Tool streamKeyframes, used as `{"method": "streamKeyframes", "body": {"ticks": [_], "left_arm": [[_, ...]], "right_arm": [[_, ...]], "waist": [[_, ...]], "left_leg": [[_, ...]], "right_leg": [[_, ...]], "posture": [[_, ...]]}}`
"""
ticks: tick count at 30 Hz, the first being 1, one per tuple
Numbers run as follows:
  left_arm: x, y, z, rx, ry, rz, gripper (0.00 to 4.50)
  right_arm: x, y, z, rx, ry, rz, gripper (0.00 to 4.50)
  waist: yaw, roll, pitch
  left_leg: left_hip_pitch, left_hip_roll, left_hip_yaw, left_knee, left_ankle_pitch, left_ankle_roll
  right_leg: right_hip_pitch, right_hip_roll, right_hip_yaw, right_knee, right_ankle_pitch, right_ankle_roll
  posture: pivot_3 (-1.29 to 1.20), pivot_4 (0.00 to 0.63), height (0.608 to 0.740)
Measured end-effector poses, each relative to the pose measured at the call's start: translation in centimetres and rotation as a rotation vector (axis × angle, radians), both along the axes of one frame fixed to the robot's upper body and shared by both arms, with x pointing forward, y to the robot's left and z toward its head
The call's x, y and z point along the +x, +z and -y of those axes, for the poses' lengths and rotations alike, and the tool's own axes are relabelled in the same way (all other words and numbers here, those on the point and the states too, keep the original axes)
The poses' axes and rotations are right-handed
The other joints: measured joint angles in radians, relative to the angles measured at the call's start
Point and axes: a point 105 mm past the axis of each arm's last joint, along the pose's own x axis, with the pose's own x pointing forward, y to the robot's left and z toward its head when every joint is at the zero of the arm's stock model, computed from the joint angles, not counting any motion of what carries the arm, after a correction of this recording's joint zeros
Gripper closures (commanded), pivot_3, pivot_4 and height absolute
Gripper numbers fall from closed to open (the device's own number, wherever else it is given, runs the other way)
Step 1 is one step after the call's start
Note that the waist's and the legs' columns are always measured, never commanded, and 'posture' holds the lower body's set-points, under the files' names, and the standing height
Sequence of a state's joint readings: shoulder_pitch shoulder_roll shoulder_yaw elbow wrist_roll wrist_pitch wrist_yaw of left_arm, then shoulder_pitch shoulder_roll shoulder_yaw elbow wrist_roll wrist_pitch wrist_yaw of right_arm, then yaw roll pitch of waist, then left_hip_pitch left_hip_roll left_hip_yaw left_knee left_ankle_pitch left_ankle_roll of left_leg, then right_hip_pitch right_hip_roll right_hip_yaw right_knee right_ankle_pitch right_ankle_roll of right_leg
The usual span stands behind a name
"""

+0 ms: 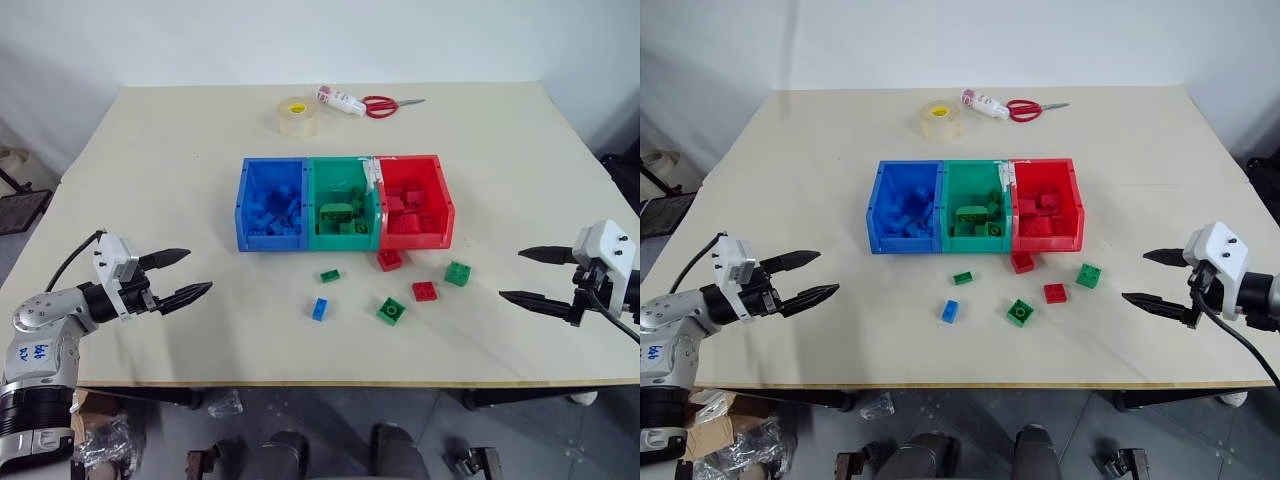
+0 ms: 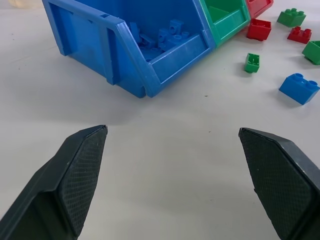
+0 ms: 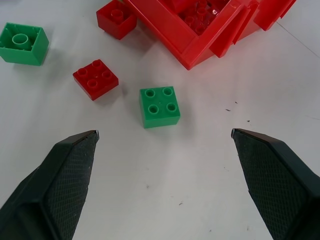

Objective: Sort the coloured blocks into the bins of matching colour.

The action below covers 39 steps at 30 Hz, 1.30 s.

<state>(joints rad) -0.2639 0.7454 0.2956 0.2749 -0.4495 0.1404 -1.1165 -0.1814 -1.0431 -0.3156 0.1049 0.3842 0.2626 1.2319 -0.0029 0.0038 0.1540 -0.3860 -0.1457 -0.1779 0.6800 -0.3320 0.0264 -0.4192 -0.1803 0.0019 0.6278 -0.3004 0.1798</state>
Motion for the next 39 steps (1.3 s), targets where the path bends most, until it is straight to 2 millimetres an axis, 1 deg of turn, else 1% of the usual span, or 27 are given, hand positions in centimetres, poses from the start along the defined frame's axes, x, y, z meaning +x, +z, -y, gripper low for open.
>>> {"method": "streamKeyframes", "body": {"ticks": [5,11,13,16,18,22,24,26,28,30,33,35,39], "left_arm": [[-0.1,0.2,0.3,-0.012,-0.016,-0.007,0.00],[0.7,1.4,0.6,-0.026,-0.002,0.010,0.00],[0.8,1.2,0.8,-0.020,-0.006,-0.001,0.00],[0.6,0.4,1.3,-0.017,-0.033,-0.044,0.00],[0.5,0.3,1.5,-0.023,-0.053,-0.058,0.00],[0.2,0.7,2.0,-0.050,-0.104,-0.029,0.00],[0.1,0.7,2.4,-0.060,-0.128,-0.014,0.00],[0.0,0.8,2.5,-0.061,-0.145,-0.004,0.00],[-0.1,1.1,2.9,-0.085,-0.169,0.019,0.00],[-0.2,1.1,3.3,-0.108,-0.193,0.032,0.00],[-1.0,0.8,3.5,-0.122,-0.230,0.034,0.00],[-1.7,0.4,3.4,-0.122,-0.251,0.032,0.00],[-3.0,-0.5,3.5,-0.107,-0.300,0.034,0.00]], "right_arm": [[0.0,0.0,0.0,0.000,-0.004,0.002,0.04],[0.3,0.4,-0.2,0.003,-0.018,0.014,0.04],[0.2,0.1,0.0,0.007,-0.035,0.000,0.04],[-0.7,-0.8,1.0,0.010,-0.083,-0.036,0.04],[-1.8,-1.3,2.3,-0.008,-0.128,-0.078,0.04],[-3.7,-1.1,4.5,-0.036,-0.202,-0.112,0.04],[-4.3,-1.0,4.7,-0.046,-0.208,-0.119,0.04],[-4.4,-1.0,4.4,-0.050,-0.196,-0.130,0.04],[-3.8,-0.8,3.3,-0.050,-0.158,-0.124,0.04],[-2.8,-0.4,2.0,-0.050,-0.109,-0.105,0.04],[-0.6,0.2,-0.1,-0.044,-0.029,-0.072,0.04],[0.8,-0.2,-1.1,-0.032,0.006,-0.080,0.04],[3.2,-1.7,-2.5,-0.017,0.058,-0.118,0.04]], "waist": [[0.000,0.000,0.000],[0.001,0.000,0.000],[0.001,0.000,0.000],[0.005,0.000,0.000],[0.008,0.000,0.000],[0.005,0.000,0.000],[0.004,0.000,0.000],[-0.001,0.000,0.000],[-0.003,0.000,0.000],[-0.004,0.000,0.000],[-0.005,0.000,0.000],[-0.003,0.000,0.000],[0.001,0.000,0.001]], "left_leg": [[0.000,0.000,0.000,0.000,0.000,0.000],[0.000,0.000,0.000,0.000,0.000,0.000],[0.000,0.000,0.000,0.000,0.000,0.000],[0.000,0.000,0.000,0.000,0.000,0.000],[0.000,0.000,0.000,0.000,0.000,0.000],[0.000,0.001,0.001,0.000,0.000,0.000],[0.000,0.001,0.002,0.000,-0.001,-0.001],[0.000,0.003,0.004,0.000,-0.001,-0.001],[0.002,0.005,0.008,-0.001,-0.001,-0.001],[0.002,0.006,0.009,0.000,-0.002,-0.001],[0.002,0.006,0.009,0.000,-0.002,-0.002],[0.002,0.006,0.009,0.000,-0.002,-0.001],[0.001,0.005,0.009,0.001,-0.002,-0.001]], "right_leg": [[0.000,0.000,0.000,0.000,0.000,0.000],[0.000,0.000,0.000,0.000,0.000,0.000],[0.000,0.000,0.000,0.000,0.000,0.000],[0.000,0.000,0.000,0.000,0.000,0.000],[0.000,0.000,0.000,0.000,0.000,0.000],[0.000,0.001,0.000,-0.001,0.000,0.000],[0.000,0.001,0.000,-0.002,0.000,0.000],[0.000,0.001,-0.001,-0.002,0.000,0.000],[0.000,0.001,-0.002,-0.002,0.000,0.001],[0.000,0.001,-0.003,-0.002,0.000,0.001],[-0.001,0.000,-0.005,-0.002,0.001,0.001],[-0.001,0.000,-0.005,-0.002,0.001,0.001],[-0.001,0.000,-0.005,-0.003,0.001,0.001]], "posture": [[0.00,0.150,0.740],[0.00,0.150,0.740],[0.00,0.150,0.740],[0.00,0.150,0.740],[0.00,0.150,0.740],[0.00,0.150,0.740],[0.00,0.150,0.740],[0.00,0.150,0.740],[0.00,0.150,0.740],[0.00,0.150,0.740],[0.00,0.150,0.740],[0.00,0.150,0.740],[0.00,0.150,0.740]]}}
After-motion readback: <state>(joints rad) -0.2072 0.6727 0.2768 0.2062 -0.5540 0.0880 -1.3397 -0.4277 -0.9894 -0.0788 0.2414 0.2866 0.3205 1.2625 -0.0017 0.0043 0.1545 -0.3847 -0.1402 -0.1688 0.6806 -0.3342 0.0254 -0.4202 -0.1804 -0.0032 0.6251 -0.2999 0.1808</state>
